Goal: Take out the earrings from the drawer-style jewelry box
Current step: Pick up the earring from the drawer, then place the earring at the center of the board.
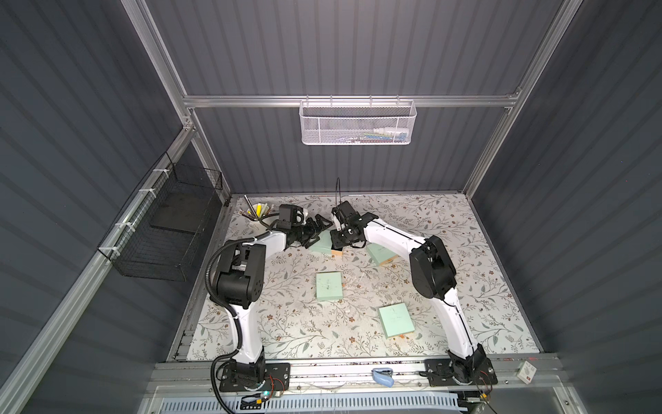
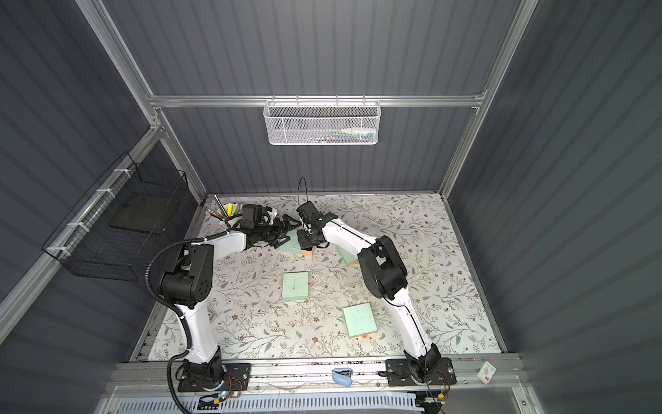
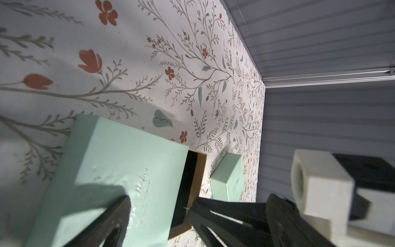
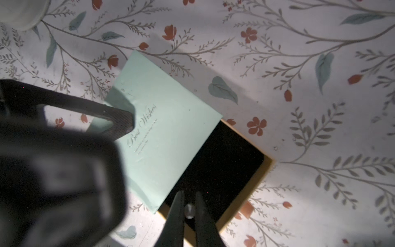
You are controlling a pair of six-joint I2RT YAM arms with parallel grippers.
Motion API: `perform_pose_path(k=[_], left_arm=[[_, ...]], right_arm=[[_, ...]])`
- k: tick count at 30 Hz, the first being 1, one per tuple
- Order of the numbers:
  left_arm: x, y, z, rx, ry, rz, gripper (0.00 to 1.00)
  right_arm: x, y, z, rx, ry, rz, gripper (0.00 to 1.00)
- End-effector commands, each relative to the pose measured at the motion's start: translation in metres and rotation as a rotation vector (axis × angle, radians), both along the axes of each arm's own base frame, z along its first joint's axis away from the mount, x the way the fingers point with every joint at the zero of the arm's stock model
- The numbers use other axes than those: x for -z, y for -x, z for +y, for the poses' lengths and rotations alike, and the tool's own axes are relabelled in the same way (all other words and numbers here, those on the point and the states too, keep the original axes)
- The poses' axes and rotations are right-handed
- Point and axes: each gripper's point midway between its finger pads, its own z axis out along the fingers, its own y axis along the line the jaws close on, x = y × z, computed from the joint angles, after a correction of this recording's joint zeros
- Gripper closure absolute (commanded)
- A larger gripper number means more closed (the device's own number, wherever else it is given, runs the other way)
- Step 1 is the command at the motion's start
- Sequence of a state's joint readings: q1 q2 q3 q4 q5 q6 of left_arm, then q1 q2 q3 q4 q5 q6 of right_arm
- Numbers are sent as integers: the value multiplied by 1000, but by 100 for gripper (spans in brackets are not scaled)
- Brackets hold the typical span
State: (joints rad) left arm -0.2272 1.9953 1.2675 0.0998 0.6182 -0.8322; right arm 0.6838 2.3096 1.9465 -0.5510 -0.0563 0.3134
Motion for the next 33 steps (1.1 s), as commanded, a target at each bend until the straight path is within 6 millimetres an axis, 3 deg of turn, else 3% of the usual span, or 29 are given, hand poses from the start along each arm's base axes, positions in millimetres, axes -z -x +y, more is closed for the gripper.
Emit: perform_pose_path(k=[1,10,18,25,33], left_arm=[[27,12,9,-22,-38,99,0],[27,13,9,-21,-37,98,0],[27,14,9,-20,-38,99,0],[25,14,9,-20,-37,93,0],[25,14,9,-20,-37,94,0]], right_arm=[[-9,5,-1,0,-2,-7,87],[-23,10,-7,15,-23,-13,87],[-36,26,-22,28,-41,-22,87],[-24,43,-39,51,-39,5,86],[5,42,-49,86,-30,61,86]])
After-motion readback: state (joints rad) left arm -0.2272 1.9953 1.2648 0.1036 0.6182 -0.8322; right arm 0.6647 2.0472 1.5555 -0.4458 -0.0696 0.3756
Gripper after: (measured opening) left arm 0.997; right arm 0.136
